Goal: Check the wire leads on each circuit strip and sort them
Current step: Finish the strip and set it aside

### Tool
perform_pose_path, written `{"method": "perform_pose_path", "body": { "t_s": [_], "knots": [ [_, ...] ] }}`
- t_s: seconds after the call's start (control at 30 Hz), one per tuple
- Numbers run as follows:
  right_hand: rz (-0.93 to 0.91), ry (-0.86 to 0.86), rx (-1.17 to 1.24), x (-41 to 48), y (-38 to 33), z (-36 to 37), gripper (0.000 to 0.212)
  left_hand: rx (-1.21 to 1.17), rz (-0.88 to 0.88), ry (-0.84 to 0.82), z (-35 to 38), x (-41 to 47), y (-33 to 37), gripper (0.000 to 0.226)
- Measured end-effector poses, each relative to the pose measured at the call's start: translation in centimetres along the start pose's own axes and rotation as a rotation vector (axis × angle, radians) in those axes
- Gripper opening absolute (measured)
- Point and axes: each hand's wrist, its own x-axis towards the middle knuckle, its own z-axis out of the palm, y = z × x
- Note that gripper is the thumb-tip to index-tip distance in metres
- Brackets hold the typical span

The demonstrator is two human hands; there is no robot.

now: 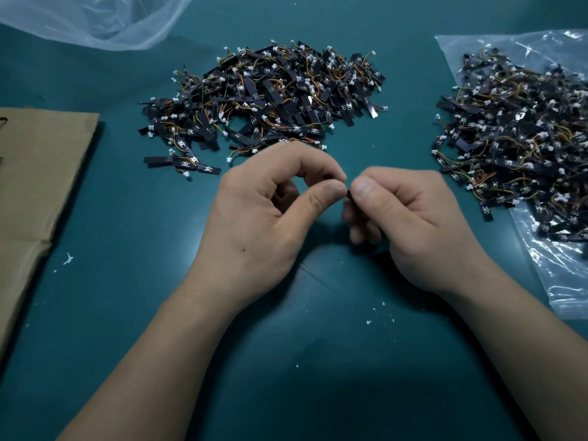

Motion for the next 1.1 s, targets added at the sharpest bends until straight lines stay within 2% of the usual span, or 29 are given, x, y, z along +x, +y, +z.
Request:
{"method": "perform_pose_path", "body": {
  "t_s": [0.07,0.2,0.33,0.43,0.6,0.97,1.1],
  "knots": [
    [-0.012,0.018,0.018,0.05,-0.03,-0.08,0.035,0.008,0.003,0.013,0.04,-0.06,-0.02,0.008],
    [-0.031,0.077,0.04,0.04,0.12,-0.14,0.03,-0.032,-0.058,0.02,-0.07,-0.15,0.17,0.017],
    [-0.051,0.033,-0.02,-0.16,0.09,0.08,0.025,0.036,-0.094,-0.103,-0.03,-0.14,0.18,0.016],
    [-0.036,0.021,-0.005,-0.19,-0.09,0.11,0.021,0.054,-0.087,-0.122,-0.1,-0.12,0.17,0.02],
    [-0.014,-0.026,-0.038,-0.23,-0.15,0.05,0.025,0.042,-0.098,-0.092,-0.2,0.03,0.02,0.019],
    [-0.04,0.017,-0.119,-0.11,-0.19,0.28,0.023,0.034,-0.098,-0.102,-0.27,-0.06,0.41,0.016],
    [-0.029,-0.006,-0.14,-0.08,-0.15,0.05,0.029,0.055,-0.108,-0.104,-0.19,-0.11,0.4,0.017]
  ]
}}
